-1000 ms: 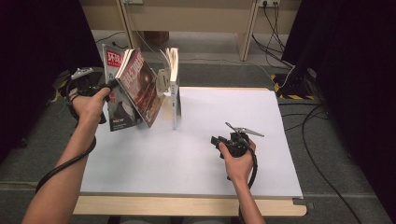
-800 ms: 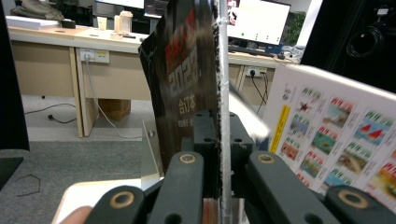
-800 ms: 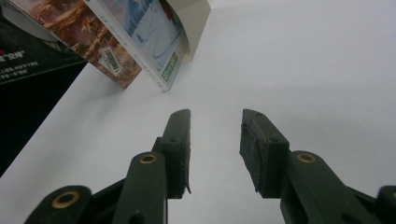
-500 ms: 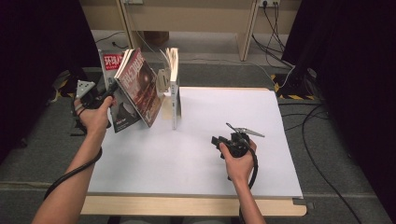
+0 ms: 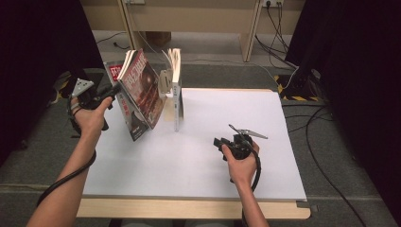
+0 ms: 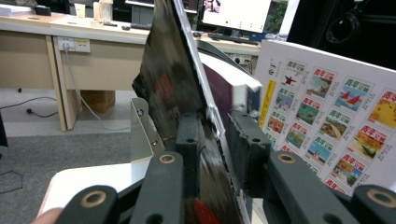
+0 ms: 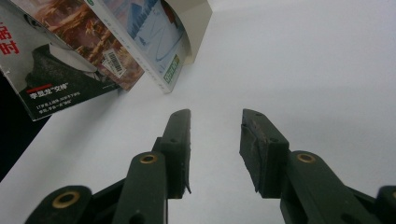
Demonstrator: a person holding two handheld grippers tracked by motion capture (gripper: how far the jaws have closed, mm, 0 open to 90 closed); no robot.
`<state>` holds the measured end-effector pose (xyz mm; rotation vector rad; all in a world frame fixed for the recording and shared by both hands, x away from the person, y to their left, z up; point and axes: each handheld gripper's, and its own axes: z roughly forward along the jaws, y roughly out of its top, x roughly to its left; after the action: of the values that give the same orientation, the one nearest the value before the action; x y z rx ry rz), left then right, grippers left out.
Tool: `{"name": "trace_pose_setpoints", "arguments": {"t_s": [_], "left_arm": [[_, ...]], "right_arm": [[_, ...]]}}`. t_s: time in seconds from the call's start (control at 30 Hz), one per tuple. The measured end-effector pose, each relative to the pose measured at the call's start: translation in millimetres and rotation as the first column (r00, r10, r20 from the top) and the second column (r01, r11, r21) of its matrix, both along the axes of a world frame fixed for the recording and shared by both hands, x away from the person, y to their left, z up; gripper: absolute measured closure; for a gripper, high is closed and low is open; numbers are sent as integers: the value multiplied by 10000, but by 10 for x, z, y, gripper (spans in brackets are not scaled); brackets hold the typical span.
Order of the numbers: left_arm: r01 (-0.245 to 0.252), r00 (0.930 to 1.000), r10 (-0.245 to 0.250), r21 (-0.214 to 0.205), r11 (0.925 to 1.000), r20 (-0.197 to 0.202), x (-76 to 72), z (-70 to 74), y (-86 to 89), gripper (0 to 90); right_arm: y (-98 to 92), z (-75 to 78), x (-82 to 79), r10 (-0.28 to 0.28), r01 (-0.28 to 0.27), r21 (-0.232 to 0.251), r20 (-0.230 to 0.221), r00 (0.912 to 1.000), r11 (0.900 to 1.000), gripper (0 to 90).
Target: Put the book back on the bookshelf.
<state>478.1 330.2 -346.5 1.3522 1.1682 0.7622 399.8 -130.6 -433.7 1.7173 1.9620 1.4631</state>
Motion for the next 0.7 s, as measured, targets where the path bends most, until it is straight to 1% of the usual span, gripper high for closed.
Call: {"name": "trace_pose_setpoints", "arguments": {"t_s": [0.03,0.07,0.1,0.17,0.2,0.27,0.3,0.33,0.37,0.4,0.43,0.47,0.5,0.53,0.57,0.63,0.67,0.7], "left_arm": [[0,10000,0,0,10000,0,0,0,0,738],[-110,9994,110,-9,9999,-331,15,21,15,737],[-110,9994,110,-9,9999,-331,15,21,15,732],[-100,9967,92,-97,9999,-800,40,17,25,722],[-130,9955,124,-61,9999,-935,50,13,31,707],[-317,9913,289,-199,9993,-1280,70,0,49,700],[-407,9883,361,-284,9988,-1481,85,-7,61,692],[-509,9836,439,-357,9981,-1751,124,-22,89,669],[-509,9836,439,-357,9981,-1751,124,-22,89,669],[-578,9807,452,-611,9965,-1904,165,-35,117,675],[-578,9807,452,-611,9965,-1904,165,-35,117,682],[-627,9782,483,-657,9959,-2018,182,-37,125,682],[-680,9766,560,-509,9964,-2078,195,-36,121,688],[-611,9751,472,-578,9965,-2169,215,-32,105,696],[-611,9751,472,-578,9965,-2169,215,-32,105,707],[-477,9730,253,-924,9946,-2296,237,-38,86,714],[-437,9713,196,-970,9943,-2372,245,-43,75,737],[-430,9690,182,-955,9945,-2464,255,-49,63,737]], "right_arm": [[0,0,0,0,0,0,0,10000,10000,637],[-1,1,-1,-2,2,3,-43,10000,10000,636],[-1,1,-3,6,-6,13,-63,10000,10000,636],[-2,-2,-3,16,-16,-2,-47,10000,10000,635],[-5,-4,-2,54,-55,-44,-37,10000,10000,634],[-4,-4,-2,60,-60,-35,-43,10000,10000,633],[-4,-4,-2,67,-67,-33,-44,10000,10000,633],[-3,-5,-1,63,-63,-32,-80,9999,10000,632],[-3,-5,-1,63,-63,-32,-80,9999,10000,632],[0,-13,6,80,-81,-49,-70,9999,10000,632],[0,-13,6,80,-81,-49,-70,9999,10000,632],[1,-15,8,90,-90,-70,-75,9999,9999,632],[5,-15,8,76,-77,-37,-122,9999,10000,632],[10,-22,10,81,-81,-41,-171,9998,10000,631],[10,-22,10,81,-81,-41,-171,9998,10000,631],[16,-24,10,58,-59,-15,-235,9997,10000,631],[14,-26,12,103,-104,-70,-166,9998,9999,631],[14,-26,12,103,-104,-70,-166,9998,9999,631]]}}
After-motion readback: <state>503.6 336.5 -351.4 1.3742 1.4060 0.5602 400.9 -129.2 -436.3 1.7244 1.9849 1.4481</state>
